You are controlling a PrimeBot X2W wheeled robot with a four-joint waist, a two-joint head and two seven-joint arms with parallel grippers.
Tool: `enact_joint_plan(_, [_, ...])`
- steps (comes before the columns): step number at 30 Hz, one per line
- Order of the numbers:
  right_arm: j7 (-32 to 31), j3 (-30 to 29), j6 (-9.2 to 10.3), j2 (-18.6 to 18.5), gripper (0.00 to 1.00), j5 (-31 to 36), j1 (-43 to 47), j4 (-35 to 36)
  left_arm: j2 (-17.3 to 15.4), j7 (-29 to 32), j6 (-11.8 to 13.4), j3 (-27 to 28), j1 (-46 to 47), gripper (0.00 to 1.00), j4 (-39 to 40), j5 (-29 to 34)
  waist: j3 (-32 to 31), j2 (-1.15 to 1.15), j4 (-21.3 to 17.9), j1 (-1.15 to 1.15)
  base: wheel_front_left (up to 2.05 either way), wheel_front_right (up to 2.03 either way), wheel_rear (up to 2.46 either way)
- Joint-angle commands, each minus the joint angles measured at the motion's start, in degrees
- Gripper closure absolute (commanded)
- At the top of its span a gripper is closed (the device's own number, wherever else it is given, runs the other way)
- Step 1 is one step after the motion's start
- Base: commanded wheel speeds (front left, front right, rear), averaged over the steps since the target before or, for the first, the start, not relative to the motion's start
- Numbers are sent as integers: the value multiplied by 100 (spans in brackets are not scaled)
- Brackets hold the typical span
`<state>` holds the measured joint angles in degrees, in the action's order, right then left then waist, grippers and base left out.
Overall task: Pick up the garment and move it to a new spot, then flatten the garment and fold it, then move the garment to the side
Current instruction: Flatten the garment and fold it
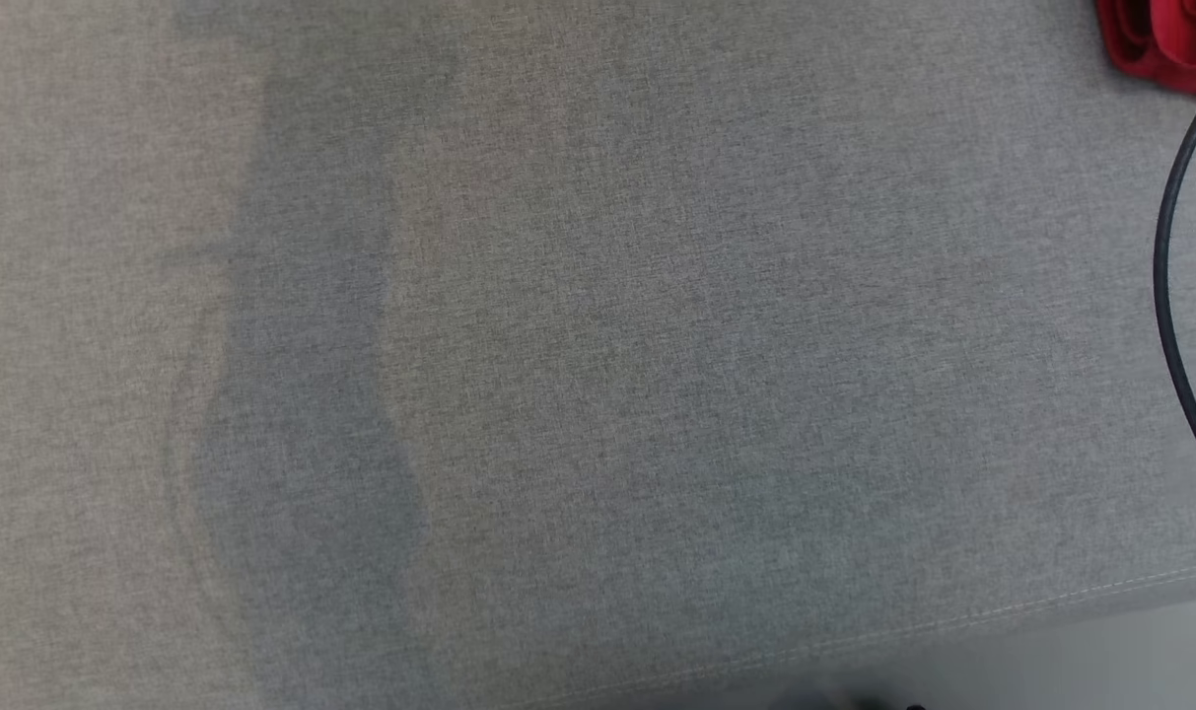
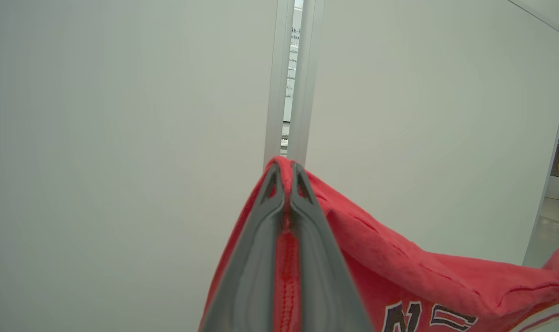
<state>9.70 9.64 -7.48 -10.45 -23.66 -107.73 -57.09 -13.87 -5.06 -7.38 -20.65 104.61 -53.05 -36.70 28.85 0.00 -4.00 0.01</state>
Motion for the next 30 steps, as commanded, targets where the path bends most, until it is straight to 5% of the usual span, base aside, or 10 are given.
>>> enact_joint_plan(1, [66, 66, -2, 65, 100, -66, -103, -57, -52, -55, -14, -66, 71, 100, -36, -114, 67, 0, -29, -1, 0, 0, 0])
enact_joint_plan(12, [281, 867, -2, -170, 100, -910, 866, 545, -499, -383, -17, -902, -896, 100, 404, -894, 212, 0, -141, -1, 0, 0, 0])
enact_joint_plan(18, [314, 1254, -2, -595, 100, -1614, 2469, 1451, -951, -760, -16, -1418, -2315, 100, 1066, -1352, -215, 0, -199, -1, 0, 0, 0])
enact_joint_plan(24, [245, 1276, -2, -1081, 100, -2087, 4443, 2577, -1233, -980, 3, -1361, -3923, 100, 1685, -1655, -690, 0, -194, -1, 0, 0, 0])
enact_joint_plan(30, [93, 769, -2, -1263, 100, -2253, 6466, 3673, -1306, -1019, 463, -832, -5648, 100, 2646, -1530, -1021, 0, -167, -1, 0, 0, 0])
